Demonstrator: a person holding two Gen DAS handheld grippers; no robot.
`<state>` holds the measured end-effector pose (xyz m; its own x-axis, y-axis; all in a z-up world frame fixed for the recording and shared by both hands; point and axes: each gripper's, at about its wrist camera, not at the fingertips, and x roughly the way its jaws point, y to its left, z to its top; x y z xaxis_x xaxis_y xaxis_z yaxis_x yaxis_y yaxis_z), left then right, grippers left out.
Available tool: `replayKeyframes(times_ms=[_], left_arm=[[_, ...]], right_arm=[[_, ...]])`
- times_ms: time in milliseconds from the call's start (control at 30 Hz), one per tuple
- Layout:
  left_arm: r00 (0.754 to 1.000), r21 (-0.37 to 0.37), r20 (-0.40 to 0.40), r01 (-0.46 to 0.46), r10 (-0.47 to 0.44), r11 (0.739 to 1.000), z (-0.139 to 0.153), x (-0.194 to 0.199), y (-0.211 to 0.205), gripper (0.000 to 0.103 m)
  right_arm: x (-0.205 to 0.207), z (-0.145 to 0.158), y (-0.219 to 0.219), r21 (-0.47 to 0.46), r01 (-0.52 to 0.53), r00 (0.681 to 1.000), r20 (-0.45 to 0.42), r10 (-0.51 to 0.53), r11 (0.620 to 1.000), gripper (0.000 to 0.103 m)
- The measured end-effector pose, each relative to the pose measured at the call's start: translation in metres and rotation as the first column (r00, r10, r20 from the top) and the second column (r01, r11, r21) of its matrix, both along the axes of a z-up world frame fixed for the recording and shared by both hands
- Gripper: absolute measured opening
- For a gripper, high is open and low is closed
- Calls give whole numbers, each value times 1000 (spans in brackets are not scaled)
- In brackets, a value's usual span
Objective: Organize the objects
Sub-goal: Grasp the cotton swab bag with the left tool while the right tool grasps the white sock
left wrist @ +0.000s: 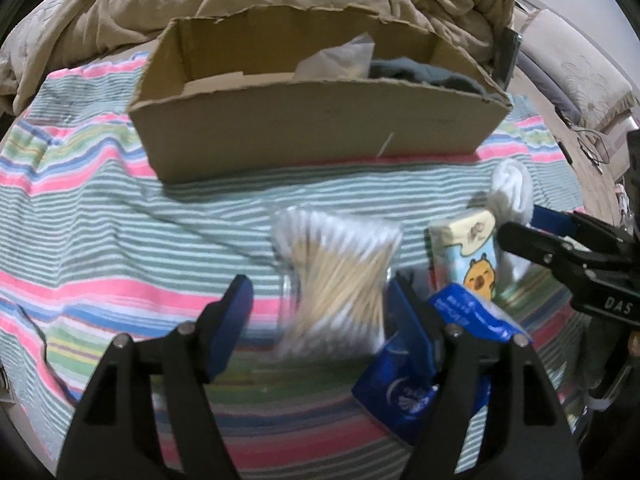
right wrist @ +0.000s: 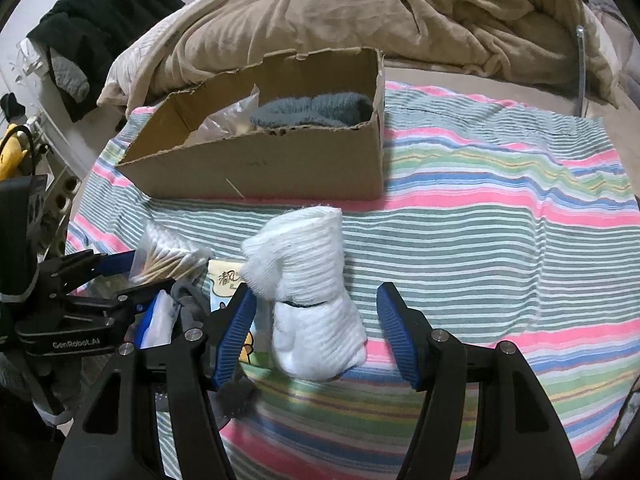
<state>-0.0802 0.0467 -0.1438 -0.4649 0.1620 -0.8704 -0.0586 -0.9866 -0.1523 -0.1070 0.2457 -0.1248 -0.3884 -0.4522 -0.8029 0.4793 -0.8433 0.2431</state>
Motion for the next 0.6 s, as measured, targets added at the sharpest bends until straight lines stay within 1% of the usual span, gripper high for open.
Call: replayKeyframes(times_ms=[100,167,233,267,300,400,600], left_arm=[[1000,11,-3,3,-3,1000,-1,1,-2,70],[1000,18,-2,16,-16,1000,-2,1,-2,57],[1000,28,-3,25,-25,999,-1,2,-1,50],[1000,23,-9,28,-28,999,0,3,0,47],[999,20,-12,30,-30,999,1,4,1,46],[999,15,-24,39,-38,999,6,7,3,43],[999,29,-38,36,-34,999,14,10,0,41]], right_arm=[[-3,-4,-1,1,1,1000,15,-1,1000,66],[-4,-4,-1,-5,0,1000,21,0,1000,66],[-4,-4,-1,-12,-5,1000,23,5,1000,62],[-3,-4,-1,-18,-9,1000,24,9,1000,57],[-2,-4,-2,-25,-15,1000,24,15,1000,48],[0,-1,-2,-36,-26,1000,17,26,999,40],[4,6,0,-57,-28,1000,4,28,998,39]])
